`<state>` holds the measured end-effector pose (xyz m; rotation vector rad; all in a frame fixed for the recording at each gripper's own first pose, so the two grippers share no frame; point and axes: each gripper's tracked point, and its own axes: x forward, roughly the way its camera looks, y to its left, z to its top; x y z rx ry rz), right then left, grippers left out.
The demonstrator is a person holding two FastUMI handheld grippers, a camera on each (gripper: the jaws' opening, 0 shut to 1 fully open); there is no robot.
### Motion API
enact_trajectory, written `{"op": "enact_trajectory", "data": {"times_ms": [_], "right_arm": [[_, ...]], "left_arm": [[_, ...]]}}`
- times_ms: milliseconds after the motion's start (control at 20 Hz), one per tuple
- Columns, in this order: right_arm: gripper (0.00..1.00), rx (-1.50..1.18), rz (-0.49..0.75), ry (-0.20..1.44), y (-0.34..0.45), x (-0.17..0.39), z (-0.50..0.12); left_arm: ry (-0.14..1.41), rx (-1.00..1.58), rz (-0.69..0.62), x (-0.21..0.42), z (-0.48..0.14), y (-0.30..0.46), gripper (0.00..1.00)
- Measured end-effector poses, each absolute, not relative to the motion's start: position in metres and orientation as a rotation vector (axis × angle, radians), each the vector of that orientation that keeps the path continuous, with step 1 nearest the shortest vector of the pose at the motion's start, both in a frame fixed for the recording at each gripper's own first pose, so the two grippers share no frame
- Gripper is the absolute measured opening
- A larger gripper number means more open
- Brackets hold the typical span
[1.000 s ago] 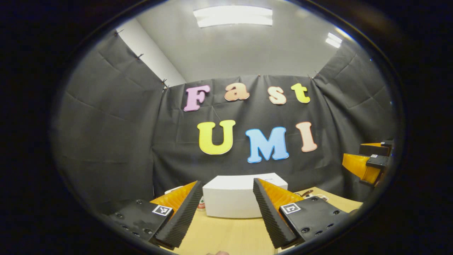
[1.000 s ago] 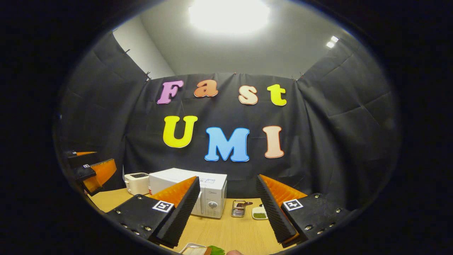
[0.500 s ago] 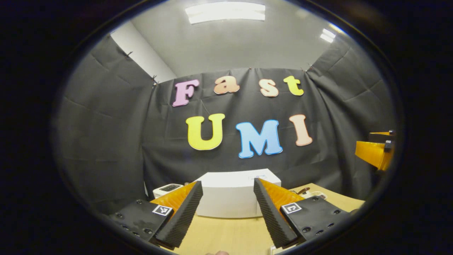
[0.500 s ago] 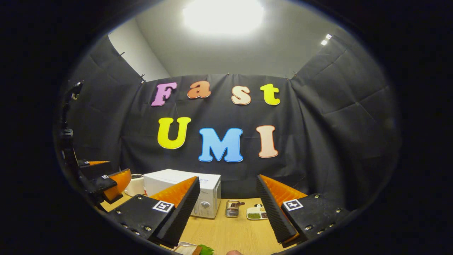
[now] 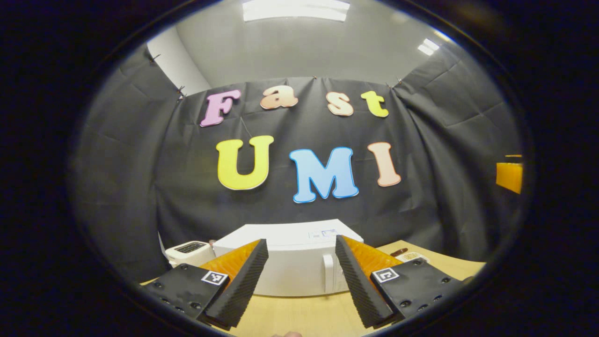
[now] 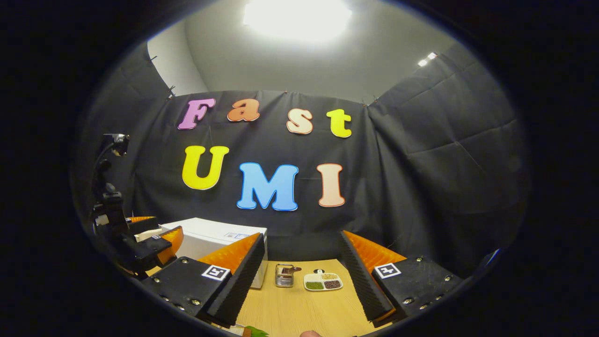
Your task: Open the microwave oven with the left hand, put the food in, and close the microwave oven.
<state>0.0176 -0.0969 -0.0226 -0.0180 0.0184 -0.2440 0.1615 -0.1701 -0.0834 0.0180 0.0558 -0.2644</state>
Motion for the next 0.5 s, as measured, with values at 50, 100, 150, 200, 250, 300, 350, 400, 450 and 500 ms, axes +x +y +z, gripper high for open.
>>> {"op": "enact_trajectory", "data": {"times_ms": [50, 100, 150, 200, 250, 300, 350, 400, 450, 500], "right_arm": [[0.96, -0.023, -0.265, 0.023, -0.099, 0.019, -0.023], [0.96, -0.026, -0.285, 0.03, -0.101, 0.02, -0.026], [0.96, -0.028, -0.3, 0.038, -0.101, 0.02, -0.027], [0.96, -0.034, -0.316, 0.046, -0.101, 0.022, -0.03], [0.96, -0.043, -0.331, 0.052, -0.101, 0.023, -0.03], [0.96, -0.052, -0.345, 0.057, -0.102, 0.024, -0.03], [0.96, -0.06, -0.359, 0.061, -0.103, 0.025, -0.029], [0.96, -0.068, -0.373, 0.064, -0.104, 0.026, -0.029], [0.96, -0.074, -0.389, 0.067, -0.106, 0.026, -0.029], [0.96, -0.079, -0.405, 0.071, -0.107, 0.026, -0.028]], "left_arm": [[0.068, 0.016, -0.28, 0.172, -0.093, -0.178, 0.95], [0.077, 0.013, -0.296, 0.18, -0.103, -0.185, 0.95], [0.085, 0.01, -0.31, 0.189, -0.11, -0.19, 0.95], [0.093, 0.005, -0.324, 0.197, -0.117, -0.196, 0.96], [0.102, -0.001, -0.337, 0.206, -0.124, -0.202, 0.96], [0.11, -0.007, -0.348, 0.214, -0.131, -0.208, 0.96], [0.117, -0.011, -0.357, 0.221, -0.138, -0.213, 0.96], [0.129, -0.013, -0.371, 0.229, -0.147, -0.22, 0.97], [0.138, -0.013, -0.382, 0.235, -0.154, -0.225, 0.96], [0.148, -0.01, -0.394, 0.24, -0.162, -0.231, 0.96]]}}
